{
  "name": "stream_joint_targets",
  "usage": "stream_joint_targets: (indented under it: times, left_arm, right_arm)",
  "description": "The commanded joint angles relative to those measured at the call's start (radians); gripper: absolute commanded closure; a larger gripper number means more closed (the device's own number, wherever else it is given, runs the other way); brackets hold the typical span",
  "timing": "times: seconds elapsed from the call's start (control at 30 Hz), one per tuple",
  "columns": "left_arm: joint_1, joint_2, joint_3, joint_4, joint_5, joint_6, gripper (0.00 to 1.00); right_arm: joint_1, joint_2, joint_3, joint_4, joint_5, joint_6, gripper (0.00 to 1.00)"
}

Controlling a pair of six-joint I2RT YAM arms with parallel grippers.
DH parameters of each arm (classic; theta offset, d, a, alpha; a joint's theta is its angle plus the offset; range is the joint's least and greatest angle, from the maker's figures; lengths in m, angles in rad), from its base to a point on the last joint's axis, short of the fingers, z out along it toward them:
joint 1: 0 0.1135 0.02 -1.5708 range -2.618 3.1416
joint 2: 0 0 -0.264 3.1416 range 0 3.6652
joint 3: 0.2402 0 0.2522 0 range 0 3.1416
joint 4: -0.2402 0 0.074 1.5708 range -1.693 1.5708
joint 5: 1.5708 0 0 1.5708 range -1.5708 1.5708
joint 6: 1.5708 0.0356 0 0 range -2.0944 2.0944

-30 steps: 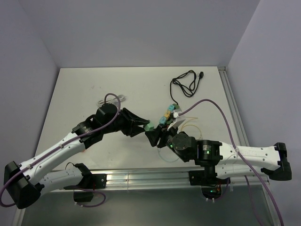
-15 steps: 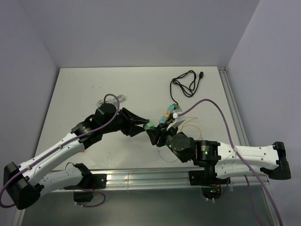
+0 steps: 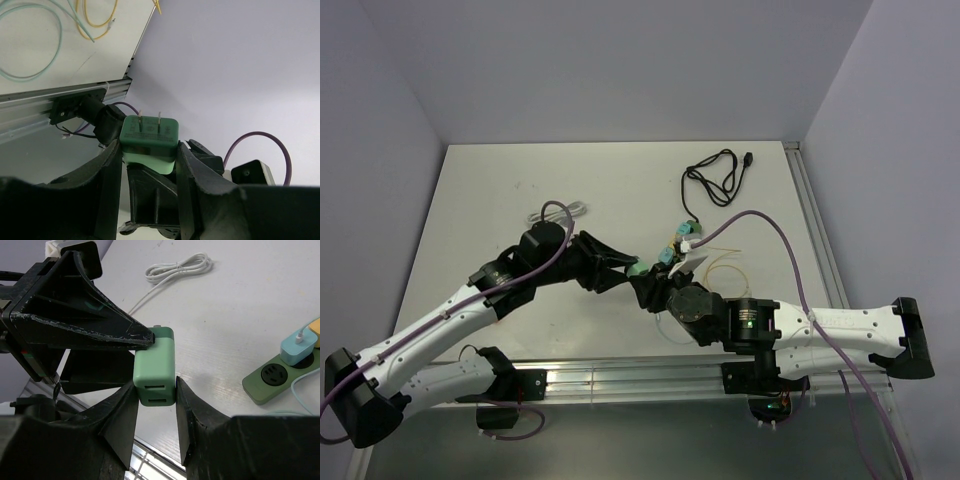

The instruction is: Insert the plug

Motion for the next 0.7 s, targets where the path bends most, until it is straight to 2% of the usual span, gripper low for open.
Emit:
stream_joint_targets:
  times: [0.0, 0.3, 0.4, 0.47, 0.5, 0.53, 0.6, 0.63, 0.67]
  left_arm:
    - [-0.011, -0.037, -0.005, 0.029, 0.017, -0.01, 1.0]
    - [-0.023, -0.032, -0.017, 0.039, 0.027, -0.01, 1.0]
    - [-0.029, -0.018, -0.022, 0.075, 0.039, 0.012, 1.0]
    - [-0.031, -0.008, -0.016, 0.07, 0.027, 0.057, 1.0]
    - [-0.029, -0.003, -0.01, 0.061, 0.019, 0.076, 0.94]
    - [-0.029, -0.001, -0.005, 0.05, -0.005, 0.094, 0.72]
    - [-0.031, -0.001, -0.008, 0.029, -0.032, 0.15, 0.48]
    - [-0.029, -0.006, -0.01, 0.02, -0.065, 0.177, 0.27]
    - [-0.029, -0.018, -0.02, 0.009, -0.079, 0.192, 0.21]
  right_arm:
    - [-0.002, -0.004, 0.033, -0.004, 0.073, 0.005, 0.61]
    - [0.0, -0.007, 0.03, 0.019, 0.089, -0.002, 0.62]
    - [-0.002, 0.004, 0.045, 0.005, 0.094, 0.006, 1.0]
    - [-0.002, 0.016, 0.065, -0.036, 0.097, 0.041, 1.0]
    - [-0.002, 0.018, 0.07, -0.048, 0.091, 0.051, 1.0]
    - [-0.002, 0.018, 0.078, -0.076, 0.086, 0.064, 1.0]
    - [0.0, 0.007, 0.084, -0.107, 0.07, 0.115, 1.0]
    - [0.0, 0.004, 0.084, -0.139, 0.062, 0.133, 1.0]
    - [-0.002, -0.002, 0.084, -0.156, 0.056, 0.164, 1.0]
